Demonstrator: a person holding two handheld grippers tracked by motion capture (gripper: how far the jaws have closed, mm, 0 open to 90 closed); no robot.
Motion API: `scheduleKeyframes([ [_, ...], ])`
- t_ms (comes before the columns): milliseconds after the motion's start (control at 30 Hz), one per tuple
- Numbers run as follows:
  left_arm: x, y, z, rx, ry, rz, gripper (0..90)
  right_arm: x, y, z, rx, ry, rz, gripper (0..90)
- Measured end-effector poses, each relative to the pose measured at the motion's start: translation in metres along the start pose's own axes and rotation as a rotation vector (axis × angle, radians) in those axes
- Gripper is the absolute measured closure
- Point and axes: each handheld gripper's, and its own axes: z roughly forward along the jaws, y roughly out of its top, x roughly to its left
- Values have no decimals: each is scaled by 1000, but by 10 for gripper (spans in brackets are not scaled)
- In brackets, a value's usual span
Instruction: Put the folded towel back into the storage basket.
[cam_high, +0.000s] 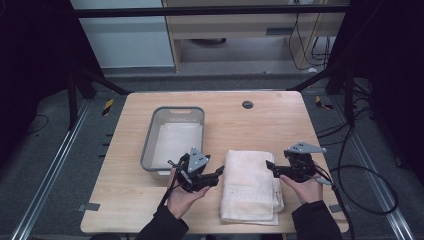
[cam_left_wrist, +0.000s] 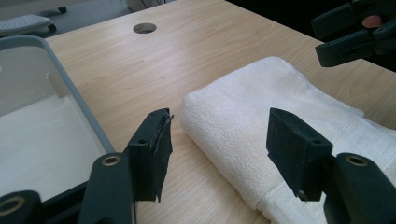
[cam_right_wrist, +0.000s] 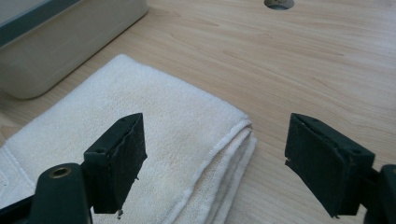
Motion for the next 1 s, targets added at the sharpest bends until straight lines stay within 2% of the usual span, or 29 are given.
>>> scheduleKeyframes([
  [167, -4, -1, 9, 20, -5, 6, 389, 2, -2, 6, 25, 5, -8, 214],
  [467, -10, -5, 22, 54, -15, 13, 384, 5, -4, 10, 41, 11, -12, 232],
  [533, -11, -7, 25, 65, -19, 14, 383, 2, -7, 11, 34, 30, 17, 243],
  [1000, -20, -20, 40, 136, -35, 27, 367, 2, -16, 25, 97, 11, 4, 259],
])
